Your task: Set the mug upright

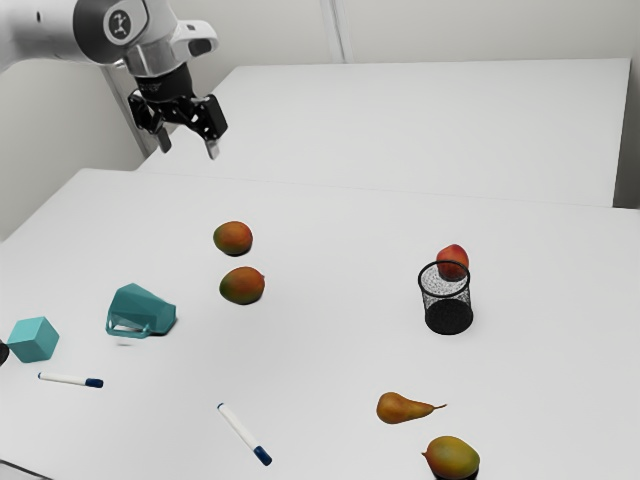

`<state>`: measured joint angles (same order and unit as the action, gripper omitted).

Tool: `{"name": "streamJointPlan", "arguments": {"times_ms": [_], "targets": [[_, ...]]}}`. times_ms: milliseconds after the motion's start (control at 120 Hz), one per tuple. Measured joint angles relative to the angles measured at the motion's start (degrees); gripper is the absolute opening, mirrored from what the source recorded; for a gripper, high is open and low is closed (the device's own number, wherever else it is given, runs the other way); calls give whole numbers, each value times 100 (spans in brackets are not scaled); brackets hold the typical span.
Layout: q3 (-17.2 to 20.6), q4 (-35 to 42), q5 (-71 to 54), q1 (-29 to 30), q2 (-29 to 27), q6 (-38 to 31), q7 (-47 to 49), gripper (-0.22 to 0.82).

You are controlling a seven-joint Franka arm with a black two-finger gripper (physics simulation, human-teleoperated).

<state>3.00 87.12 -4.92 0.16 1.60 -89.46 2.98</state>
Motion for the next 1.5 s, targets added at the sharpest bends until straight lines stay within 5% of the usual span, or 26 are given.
{"name": "streamJointPlan", "arguments": {"times_ms": [842,1283,1500], "targets": [[-21,1121,594,60,-257,-4,76,60],[-26,2233,1614,1704,22,-1289,-1269,60],[-43,2193,2367,3177,714,-1689,-2304,60]]}}
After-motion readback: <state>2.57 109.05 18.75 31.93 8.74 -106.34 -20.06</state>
